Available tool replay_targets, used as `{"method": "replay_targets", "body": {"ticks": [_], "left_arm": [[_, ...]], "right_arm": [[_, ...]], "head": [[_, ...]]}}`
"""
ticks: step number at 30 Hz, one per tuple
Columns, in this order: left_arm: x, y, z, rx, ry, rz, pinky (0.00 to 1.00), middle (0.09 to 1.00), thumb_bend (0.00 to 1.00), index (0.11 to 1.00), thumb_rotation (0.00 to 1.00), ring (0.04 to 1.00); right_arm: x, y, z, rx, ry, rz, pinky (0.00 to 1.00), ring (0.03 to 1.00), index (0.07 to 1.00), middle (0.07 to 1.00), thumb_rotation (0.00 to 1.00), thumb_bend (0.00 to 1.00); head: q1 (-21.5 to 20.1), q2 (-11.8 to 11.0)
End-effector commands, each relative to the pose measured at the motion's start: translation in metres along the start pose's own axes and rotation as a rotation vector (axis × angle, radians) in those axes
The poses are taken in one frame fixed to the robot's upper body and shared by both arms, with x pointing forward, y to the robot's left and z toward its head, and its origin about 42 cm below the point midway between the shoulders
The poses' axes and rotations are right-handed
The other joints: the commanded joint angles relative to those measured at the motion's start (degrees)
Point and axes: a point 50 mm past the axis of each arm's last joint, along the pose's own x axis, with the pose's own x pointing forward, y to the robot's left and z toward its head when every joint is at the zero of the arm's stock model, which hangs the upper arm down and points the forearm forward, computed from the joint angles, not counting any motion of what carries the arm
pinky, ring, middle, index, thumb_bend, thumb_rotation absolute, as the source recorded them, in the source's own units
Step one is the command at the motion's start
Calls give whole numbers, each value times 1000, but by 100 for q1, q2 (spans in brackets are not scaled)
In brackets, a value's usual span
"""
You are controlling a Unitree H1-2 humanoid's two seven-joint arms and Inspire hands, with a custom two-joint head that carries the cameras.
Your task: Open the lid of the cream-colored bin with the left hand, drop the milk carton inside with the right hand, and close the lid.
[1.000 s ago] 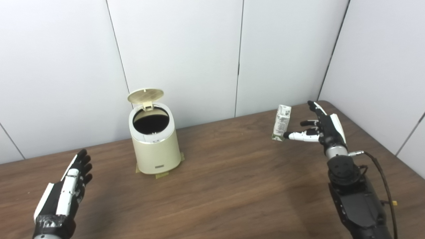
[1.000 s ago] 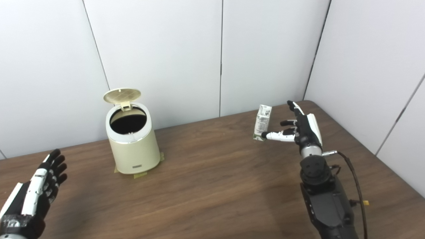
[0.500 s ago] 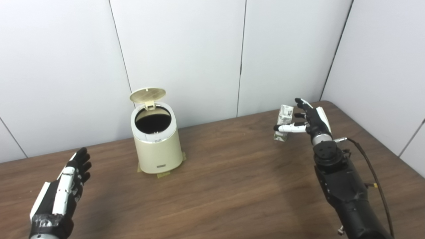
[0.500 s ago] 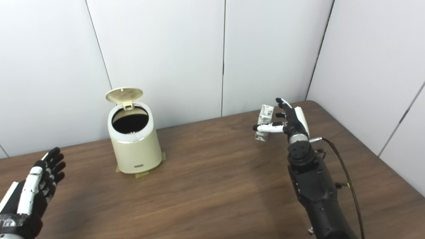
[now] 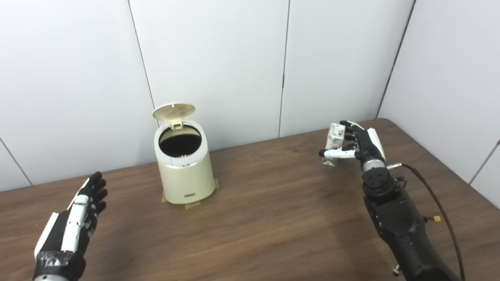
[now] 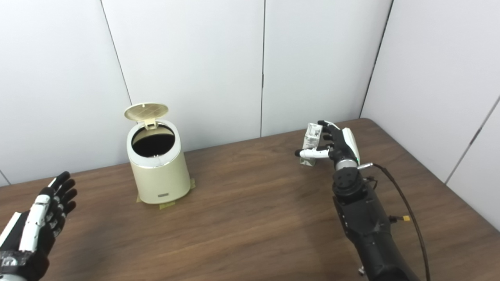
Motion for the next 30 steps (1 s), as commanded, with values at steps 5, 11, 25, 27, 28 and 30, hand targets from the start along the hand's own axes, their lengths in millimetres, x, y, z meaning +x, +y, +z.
{"method": "replay_targets", "body": {"ticks": [5, 11, 25, 27, 28, 30], "left_arm": [[4, 1, 19, -1, -64, -7, 1000, 979, 304, 977, 1000, 982], [3, -3, 21, -22, -76, -21, 1000, 988, 308, 984, 1000, 992], [3, -7, 22, -45, -83, -27, 1000, 984, 321, 987, 1000, 991], [3, -8, 21, -42, -80, -20, 1000, 981, 325, 983, 1000, 986], [3, -8, 21, -39, -78, -19, 1000, 980, 322, 982, 1000, 985], [2, -10, 19, -31, -72, -21, 1000, 977, 318, 979, 1000, 980]], "right_arm": [[13, -12, 30, 47, -130, -164, 441, 507, 553, 494, 7, 596], [8, -11, 30, 17, -137, -201, 319, 390, 482, 452, 0, 534], [-5, -6, 19, 75, -152, -207, 296, 369, 509, 433, 0, 528], [-9, -6, 25, 78, -174, -212, 313, 379, 513, 462, 0, 523], [-11, -6, 29, 81, -192, -215, 319, 381, 516, 476, 0, 520], [-17, -7, 40, 92, -234, -214, 346, 396, 511, 488, 0, 519]], "head": [[11, 40], [11, 38], [101, 23], [193, 15], [210, 13], [381, -4]]}}
